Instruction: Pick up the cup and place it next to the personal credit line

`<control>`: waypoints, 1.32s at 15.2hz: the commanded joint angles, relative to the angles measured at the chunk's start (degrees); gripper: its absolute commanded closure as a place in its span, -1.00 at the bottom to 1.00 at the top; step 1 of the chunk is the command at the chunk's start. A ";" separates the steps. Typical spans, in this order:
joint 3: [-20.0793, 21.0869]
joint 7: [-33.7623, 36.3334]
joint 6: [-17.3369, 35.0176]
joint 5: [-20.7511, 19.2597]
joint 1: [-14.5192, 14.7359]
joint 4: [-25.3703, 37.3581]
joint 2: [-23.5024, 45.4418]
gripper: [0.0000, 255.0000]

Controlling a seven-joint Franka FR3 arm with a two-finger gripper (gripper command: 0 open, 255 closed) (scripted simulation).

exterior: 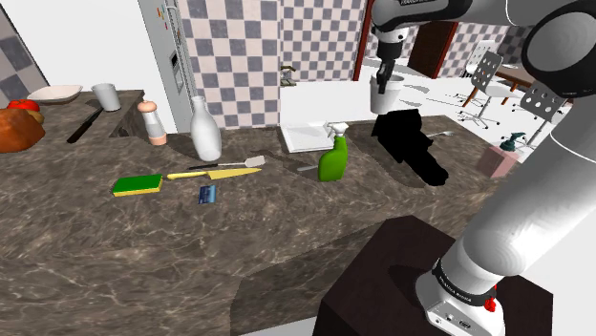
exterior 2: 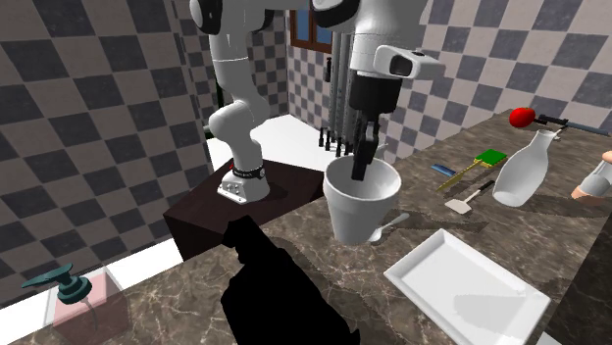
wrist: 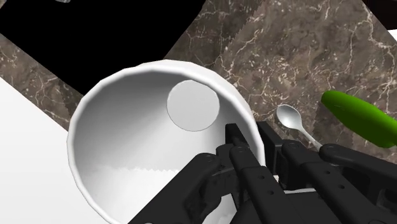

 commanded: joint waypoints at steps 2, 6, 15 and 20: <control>1.60 2.98 -0.82 -0.47 1.38 -0.95 -1.36 1.00; 4.80 8.78 -1.65 -0.98 3.91 -3.17 -3.53 1.00; 12.02 21.16 -3.88 -0.33 9.39 -4.27 -4.80 1.00; 15.86 27.72 -5.29 0.49 12.42 -2.58 -3.44 1.00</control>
